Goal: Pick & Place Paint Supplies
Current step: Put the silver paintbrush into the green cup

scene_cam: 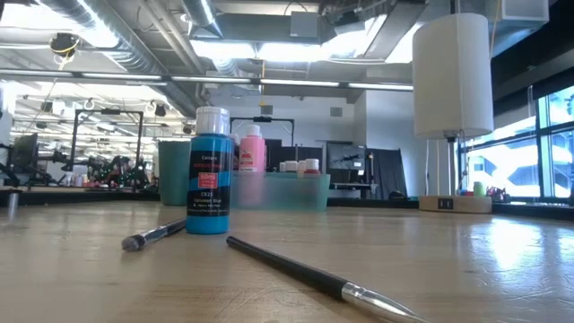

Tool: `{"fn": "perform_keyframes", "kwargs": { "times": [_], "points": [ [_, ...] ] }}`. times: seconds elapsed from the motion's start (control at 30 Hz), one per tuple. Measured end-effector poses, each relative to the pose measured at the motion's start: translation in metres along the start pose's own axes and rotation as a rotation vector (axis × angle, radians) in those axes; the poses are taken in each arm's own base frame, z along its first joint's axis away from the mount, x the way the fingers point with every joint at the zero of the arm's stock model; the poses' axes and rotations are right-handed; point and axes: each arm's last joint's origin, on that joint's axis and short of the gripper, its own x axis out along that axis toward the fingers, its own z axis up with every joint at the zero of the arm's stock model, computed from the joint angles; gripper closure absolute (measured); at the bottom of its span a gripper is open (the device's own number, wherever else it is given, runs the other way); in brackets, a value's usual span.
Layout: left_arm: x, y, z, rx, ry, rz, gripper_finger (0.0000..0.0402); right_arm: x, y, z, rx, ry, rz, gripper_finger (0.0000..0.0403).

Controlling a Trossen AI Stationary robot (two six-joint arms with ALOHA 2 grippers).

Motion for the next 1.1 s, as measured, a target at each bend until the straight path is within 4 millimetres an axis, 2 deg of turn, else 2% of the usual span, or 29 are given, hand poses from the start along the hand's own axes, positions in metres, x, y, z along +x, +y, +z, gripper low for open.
{"fn": "perform_keyframes", "kwargs": {
  "times": [0.23, 0.47, 0.63, 0.83, 1.1],
  "points": [
    [0.004, 0.014, 0.001, 0.299, 0.019, 0.323, 0.0399, 0.010, 0.028, -0.007, 0.017, -0.029, -0.079, 0.0138],
    [0.027, 0.039, -0.001, 0.545, 0.201, 0.533, 0.0399, 0.019, 0.044, -0.015, 0.080, -0.079, -0.193, 0.0138],
    [0.052, 0.061, -0.007, 0.530, 0.316, 0.574, 0.0399, 0.024, 0.049, -0.021, 0.120, -0.102, -0.253, 0.0138],
    [0.069, 0.100, -0.029, 0.458, 0.444, 0.593, 0.0399, 0.031, 0.050, -0.030, 0.202, -0.121, -0.303, 0.0138],
    [0.058, 0.143, -0.065, 0.326, 0.507, 0.600, 0.0399, 0.036, 0.048, -0.039, 0.230, -0.118, -0.341, 0.0138]
  ]
}}
